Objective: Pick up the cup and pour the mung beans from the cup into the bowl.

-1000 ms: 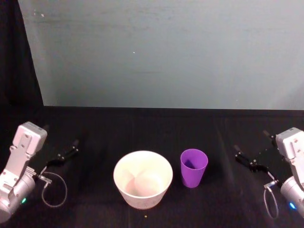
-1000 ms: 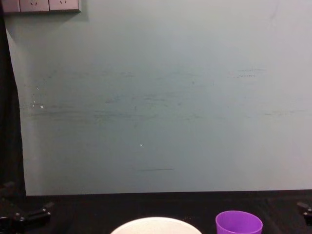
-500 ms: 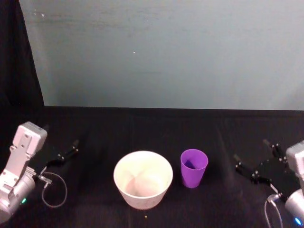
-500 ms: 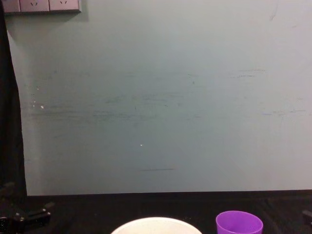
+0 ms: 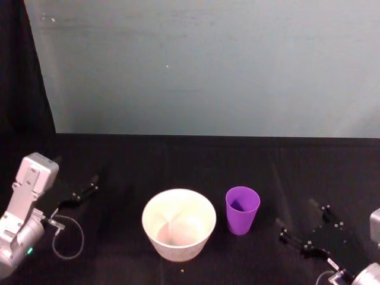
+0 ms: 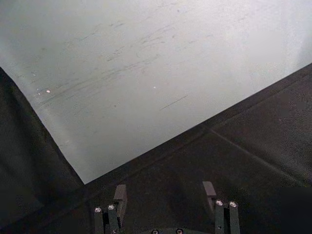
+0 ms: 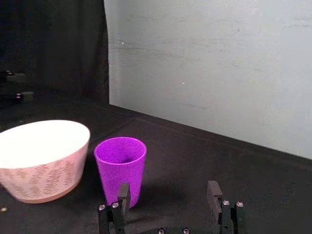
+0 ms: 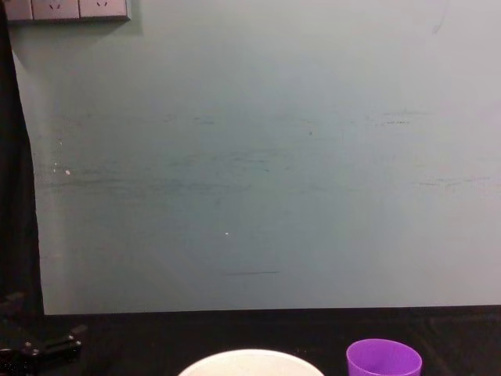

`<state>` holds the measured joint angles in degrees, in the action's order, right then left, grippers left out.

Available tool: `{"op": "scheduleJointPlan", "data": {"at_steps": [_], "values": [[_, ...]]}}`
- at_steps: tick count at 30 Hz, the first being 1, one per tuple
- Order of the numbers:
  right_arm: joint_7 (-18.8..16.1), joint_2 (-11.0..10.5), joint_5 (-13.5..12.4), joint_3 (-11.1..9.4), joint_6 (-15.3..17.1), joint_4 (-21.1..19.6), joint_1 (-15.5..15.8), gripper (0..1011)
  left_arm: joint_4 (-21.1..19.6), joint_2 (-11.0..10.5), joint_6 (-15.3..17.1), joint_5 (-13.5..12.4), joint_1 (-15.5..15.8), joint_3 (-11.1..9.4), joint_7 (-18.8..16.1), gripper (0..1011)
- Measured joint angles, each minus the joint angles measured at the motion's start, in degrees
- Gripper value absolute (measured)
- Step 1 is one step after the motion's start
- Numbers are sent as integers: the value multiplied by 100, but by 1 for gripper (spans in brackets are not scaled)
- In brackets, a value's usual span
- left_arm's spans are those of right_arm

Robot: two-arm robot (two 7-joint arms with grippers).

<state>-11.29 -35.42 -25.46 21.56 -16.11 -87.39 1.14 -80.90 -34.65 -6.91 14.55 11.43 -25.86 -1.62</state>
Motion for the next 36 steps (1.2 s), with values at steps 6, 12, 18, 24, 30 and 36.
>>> {"op": "scheduleJointPlan", "data": {"at_steps": [6,12,18,24,30,36], "values": [[-147,65,5,-1,-23,-17,74,1004,0,0,0,0,0,0,0,1003],[-24,65,284,-7,108,-239,195,1004,0,0,0,0,0,0,0,1003],[113,66,487,-19,549,-538,305,1004,0,0,0,0,0,0,0,1003],[-46,132,259,-90,977,-607,314,1004,0,0,0,0,0,0,0,1004],[-154,166,184,-136,1306,-634,277,1004,0,0,0,0,0,0,0,1003],[-281,267,187,-159,1467,-553,186,1004,0,0,0,0,0,0,0,1004]]}}
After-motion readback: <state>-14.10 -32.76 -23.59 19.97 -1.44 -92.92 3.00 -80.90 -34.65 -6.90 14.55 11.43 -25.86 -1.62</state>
